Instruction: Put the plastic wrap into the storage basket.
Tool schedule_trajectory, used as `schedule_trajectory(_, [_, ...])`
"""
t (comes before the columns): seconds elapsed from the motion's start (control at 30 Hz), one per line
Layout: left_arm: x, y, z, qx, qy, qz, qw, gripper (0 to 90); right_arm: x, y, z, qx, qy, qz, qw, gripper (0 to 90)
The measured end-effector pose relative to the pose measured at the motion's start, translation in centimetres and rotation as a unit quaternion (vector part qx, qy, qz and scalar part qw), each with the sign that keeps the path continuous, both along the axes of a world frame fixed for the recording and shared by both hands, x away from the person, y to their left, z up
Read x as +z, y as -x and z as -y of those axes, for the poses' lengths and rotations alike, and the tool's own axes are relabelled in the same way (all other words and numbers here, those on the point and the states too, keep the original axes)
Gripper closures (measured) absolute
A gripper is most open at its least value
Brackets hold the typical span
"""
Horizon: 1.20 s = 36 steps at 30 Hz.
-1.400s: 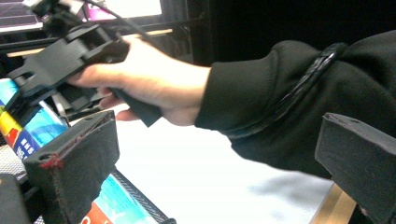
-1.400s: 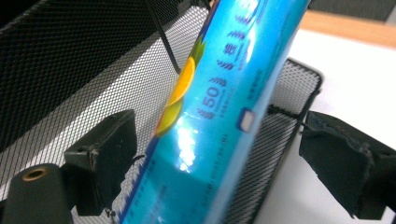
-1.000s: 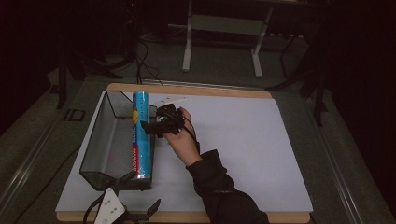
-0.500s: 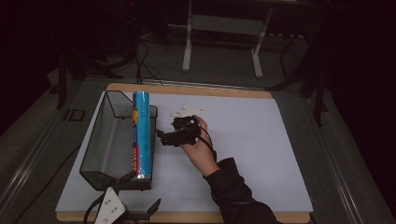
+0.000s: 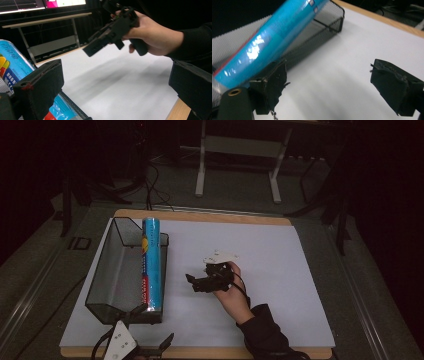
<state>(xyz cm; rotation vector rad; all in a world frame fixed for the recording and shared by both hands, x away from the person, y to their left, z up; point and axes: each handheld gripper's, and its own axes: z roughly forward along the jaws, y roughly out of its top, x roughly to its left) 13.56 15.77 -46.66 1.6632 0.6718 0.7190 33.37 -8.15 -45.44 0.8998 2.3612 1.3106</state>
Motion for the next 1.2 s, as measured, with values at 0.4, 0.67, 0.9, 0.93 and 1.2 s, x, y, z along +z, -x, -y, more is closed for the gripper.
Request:
schedule_trajectory(0.4, [0.0,0.0,0.1,0.000,0.000,0.000,1.0000,0.1,-3.0,2.2,4.1,-0.005,0.011,-0.009,0.9999,13.5])
schedule_trajectory(0.67, [0.0,0.0,0.1,-0.001,0.000,0.000,1.0000,0.1,-4.0,3.5,6.7,-0.018,0.006,-0.015,0.9997,13.6])
schedule_trajectory(0.9, [0.0,-0.1,0.1,0.000,0.000,-0.002,1.0000,0.1,-4.8,4.3,8.4,-0.023,-0.013,-0.016,0.9995,13.7])
schedule_trajectory(0.93, [0.0,-0.1,0.1,0.000,0.000,-0.002,1.0000,0.1,-4.8,4.3,8.4,-0.023,-0.013,-0.016,0.9995,13.7])
schedule_trajectory(1.2, [0.0,-0.1,0.1,-0.001,-0.001,-0.002,1.0000,0.1,-5.5,4.2,10.6,-0.043,-0.015,-0.011,0.9989,13.7])
